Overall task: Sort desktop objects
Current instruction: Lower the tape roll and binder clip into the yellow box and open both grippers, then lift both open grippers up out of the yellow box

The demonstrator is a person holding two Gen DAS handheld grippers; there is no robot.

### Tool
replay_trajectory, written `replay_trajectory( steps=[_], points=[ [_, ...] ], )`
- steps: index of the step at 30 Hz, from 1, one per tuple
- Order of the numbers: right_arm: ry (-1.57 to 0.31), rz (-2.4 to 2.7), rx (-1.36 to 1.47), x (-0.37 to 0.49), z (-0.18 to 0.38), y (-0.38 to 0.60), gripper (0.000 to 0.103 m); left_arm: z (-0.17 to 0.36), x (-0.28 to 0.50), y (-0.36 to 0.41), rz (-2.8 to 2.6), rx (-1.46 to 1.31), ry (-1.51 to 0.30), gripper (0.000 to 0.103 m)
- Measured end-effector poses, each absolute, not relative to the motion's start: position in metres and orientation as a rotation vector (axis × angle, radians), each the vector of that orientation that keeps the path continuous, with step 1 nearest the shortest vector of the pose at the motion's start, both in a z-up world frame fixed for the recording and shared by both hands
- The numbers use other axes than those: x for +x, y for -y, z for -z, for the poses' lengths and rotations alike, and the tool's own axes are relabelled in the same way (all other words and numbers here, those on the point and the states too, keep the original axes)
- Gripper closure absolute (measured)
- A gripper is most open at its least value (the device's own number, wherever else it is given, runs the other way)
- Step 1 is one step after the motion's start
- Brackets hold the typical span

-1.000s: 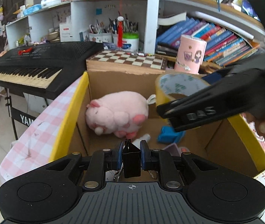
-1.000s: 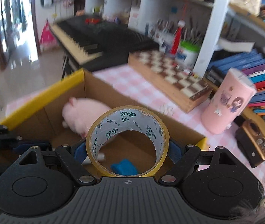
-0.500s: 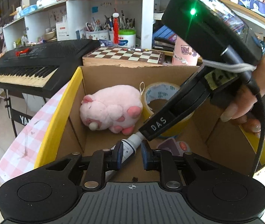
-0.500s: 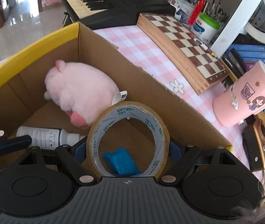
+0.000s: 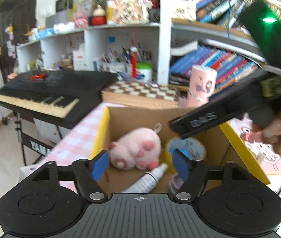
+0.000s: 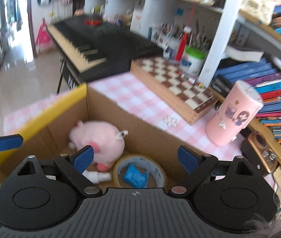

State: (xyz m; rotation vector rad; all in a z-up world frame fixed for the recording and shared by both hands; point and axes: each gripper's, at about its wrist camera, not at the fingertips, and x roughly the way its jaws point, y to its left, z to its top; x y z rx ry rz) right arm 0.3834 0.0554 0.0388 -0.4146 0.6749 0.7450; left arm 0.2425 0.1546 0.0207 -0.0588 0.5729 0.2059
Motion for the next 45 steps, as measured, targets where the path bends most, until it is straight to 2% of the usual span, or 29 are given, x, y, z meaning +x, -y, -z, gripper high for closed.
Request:
replay_trajectory(
  steps=[3, 9, 18, 30, 45],
  points=[
    [-0.628, -0.751, -0.362, 0.362, -0.059, -0.040, 0.011, -0.031, 0.229, -0.157, -0.238, -0.050, -0.540, 0.018],
    [-0.522, -0.729, -0.280, 0.309, -0.085, -0.005, 0.011, -0.049, 0.192, -0.166, -0.282, -0.077, -0.484, 0.014],
    [-0.462, -0.580, -0.106, 0.234, -0.087, 0.046, 0.011, -0.066, 0.130, -0.166, -0.309, -0.126, -0.425, 0.007],
    [-0.454, -0.404, -0.049, 0.148, -0.053, 0.092, 0.011, -0.059, 0.066, -0.143, -0.293, -0.139, -0.410, 0.007],
    [-0.500, -0.383, -0.062, 0.080, -0.023, 0.092, 0.011, -0.033, 0.016, -0.117, -0.234, -0.112, -0.457, 0.007]
  ],
)
